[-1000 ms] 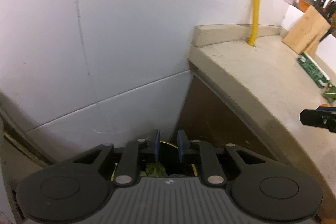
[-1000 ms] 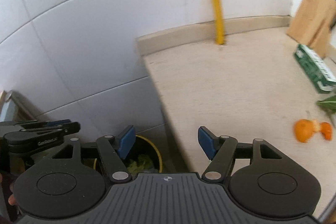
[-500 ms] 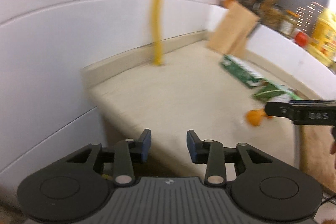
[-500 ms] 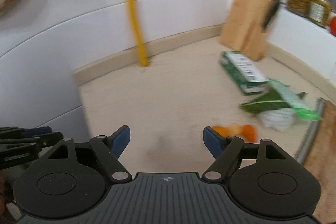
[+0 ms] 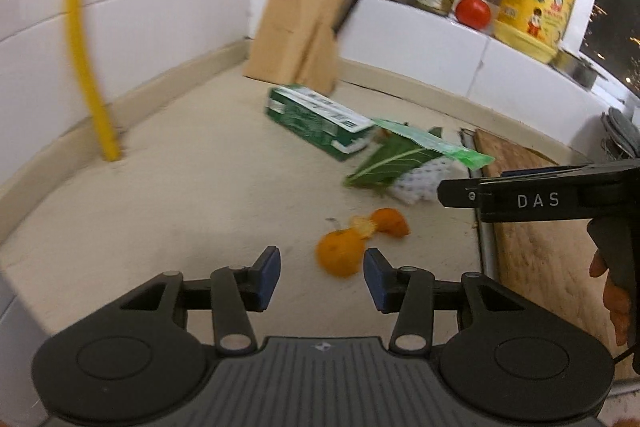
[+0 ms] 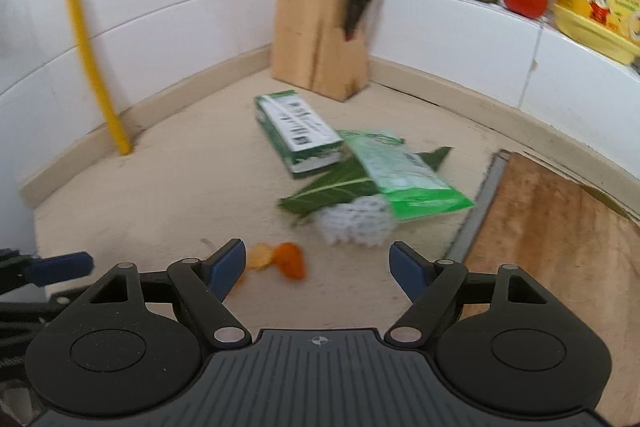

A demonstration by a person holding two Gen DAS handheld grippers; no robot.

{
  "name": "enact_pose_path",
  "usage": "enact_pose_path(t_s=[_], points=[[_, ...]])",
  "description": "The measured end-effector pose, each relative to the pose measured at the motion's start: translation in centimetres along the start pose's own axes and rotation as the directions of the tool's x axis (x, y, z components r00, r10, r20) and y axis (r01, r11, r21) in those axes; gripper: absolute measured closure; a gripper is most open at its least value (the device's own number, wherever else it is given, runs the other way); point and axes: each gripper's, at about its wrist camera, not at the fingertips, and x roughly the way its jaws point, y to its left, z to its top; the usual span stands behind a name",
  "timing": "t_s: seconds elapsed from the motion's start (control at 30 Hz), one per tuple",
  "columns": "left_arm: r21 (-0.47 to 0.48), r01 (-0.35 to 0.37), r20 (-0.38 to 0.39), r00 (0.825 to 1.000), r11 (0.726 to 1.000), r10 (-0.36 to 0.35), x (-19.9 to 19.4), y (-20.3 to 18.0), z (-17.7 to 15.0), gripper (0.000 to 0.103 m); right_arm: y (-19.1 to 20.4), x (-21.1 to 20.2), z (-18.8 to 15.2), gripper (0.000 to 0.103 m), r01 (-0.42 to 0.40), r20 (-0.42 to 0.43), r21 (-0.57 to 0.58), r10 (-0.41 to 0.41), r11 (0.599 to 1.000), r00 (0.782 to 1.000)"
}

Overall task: Collect trash
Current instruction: 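Raise both open tools from the bin back over the counter scraps, then close the left tool on an orange peel while the right closes on another peel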

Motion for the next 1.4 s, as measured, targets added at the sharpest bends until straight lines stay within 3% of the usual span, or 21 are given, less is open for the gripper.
enact_pose_path(t_s=[0.3,0.37,0.43,0.53,0.87,0.97,1.03,1.23,1.4], points=[[0.039,0.005,-0.054,0.999,0.999,-0.003,6.1,-2.0,1.1,0.064,-3.3,2.1,0.6,0.019,0.008,-0.022,0.043,-0.007,0.999,1.000],[0.047,-0.010,-0.071,0.997,0.999,0.013,6.8,-2.1,1.1,0.068,-3.9,2.4,0.7,0.019,0.006,-0.026,0.050,-0.005,0.999,1.000],[0.070,-0.043,-0.061,0.997,0.997,0.048,6.9,-2.1,0.8,0.082,-4.3,2.6,0.7,0.019,-0.001,-0.031,0.059,0.003,0.998,1.000],[0.047,-0.040,-0.069,0.997,0.998,0.043,6.3,-1.3,0.9,0.092,-4.3,3.0,0.8,0.019,-0.026,-0.040,0.053,0.028,0.998,0.999],[0.016,-0.086,-0.021,0.996,0.996,0.086,3.5,1.3,0.6,0.093,-0.2,4.8,0.0,0.020,-0.160,-0.100,-0.075,0.153,0.984,0.983],[-0.001,-0.084,-0.029,0.996,0.996,0.084,3.6,1.8,0.4,0.083,0.6,5.7,-0.1,0.020,-0.155,-0.110,-0.097,0.144,0.983,0.983],[-0.015,-0.080,-0.039,0.996,0.997,0.079,3.9,2.1,0.3,0.065,0.7,6.1,-0.1,0.020,-0.166,-0.118,-0.091,0.155,0.982,0.981],[0.001,-0.116,-0.019,0.993,0.993,0.116,4.3,2.3,0.1,0.051,1.2,7.4,-0.3,0.020,-0.178,-0.130,-0.088,0.166,0.980,0.977],[-0.015,-0.105,-0.031,0.994,0.994,0.104,4.9,2.5,-0.3,0.051,1.8,8.3,-0.5,0.030,-0.190,-0.157,-0.098,0.173,0.977,0.972]])
